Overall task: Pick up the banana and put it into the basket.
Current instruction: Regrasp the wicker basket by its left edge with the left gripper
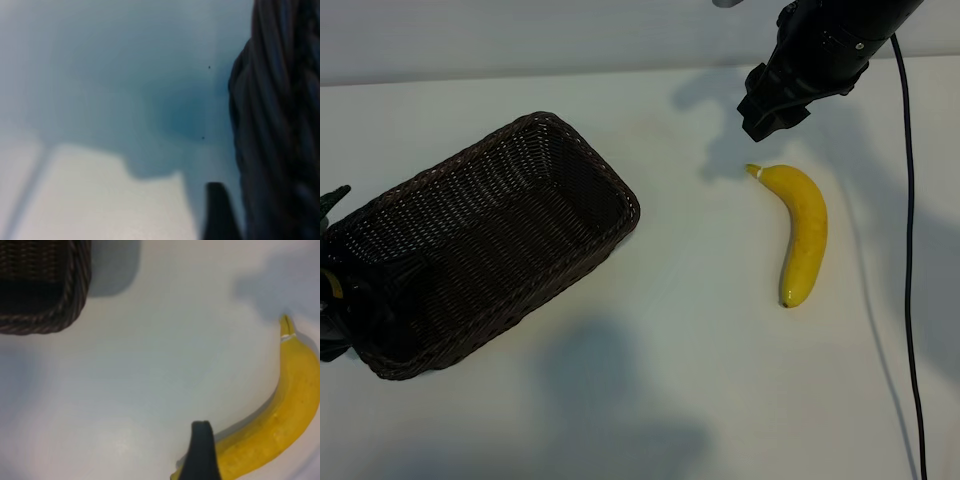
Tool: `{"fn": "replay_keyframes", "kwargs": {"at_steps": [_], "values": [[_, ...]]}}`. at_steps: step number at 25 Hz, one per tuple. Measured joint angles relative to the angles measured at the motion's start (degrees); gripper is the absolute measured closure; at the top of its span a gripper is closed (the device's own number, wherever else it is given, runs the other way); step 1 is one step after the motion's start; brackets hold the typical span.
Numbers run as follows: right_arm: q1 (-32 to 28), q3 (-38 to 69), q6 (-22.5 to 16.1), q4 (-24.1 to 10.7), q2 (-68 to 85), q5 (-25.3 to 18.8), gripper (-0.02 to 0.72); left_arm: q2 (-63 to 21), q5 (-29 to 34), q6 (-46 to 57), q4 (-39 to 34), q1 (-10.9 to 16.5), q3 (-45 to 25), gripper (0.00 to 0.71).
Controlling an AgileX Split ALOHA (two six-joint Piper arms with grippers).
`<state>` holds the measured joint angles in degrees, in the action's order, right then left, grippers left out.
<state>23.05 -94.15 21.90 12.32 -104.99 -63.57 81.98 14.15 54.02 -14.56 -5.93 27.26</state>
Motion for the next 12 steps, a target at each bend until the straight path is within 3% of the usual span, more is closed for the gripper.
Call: {"fn": "replay_keyframes", "kwargs": {"at_steps": [3,12], "values": [[0.0,0.0,0.0,0.0,0.0,0.0,0.118,0.1,-0.6,0.1,0.2,0.0,0.0,0.494],[0.0,0.0,0.0,0.0,0.0,-0.1,0.118,0.2,-3.0,0.0,0.7,0.0,0.0,0.517]]}}
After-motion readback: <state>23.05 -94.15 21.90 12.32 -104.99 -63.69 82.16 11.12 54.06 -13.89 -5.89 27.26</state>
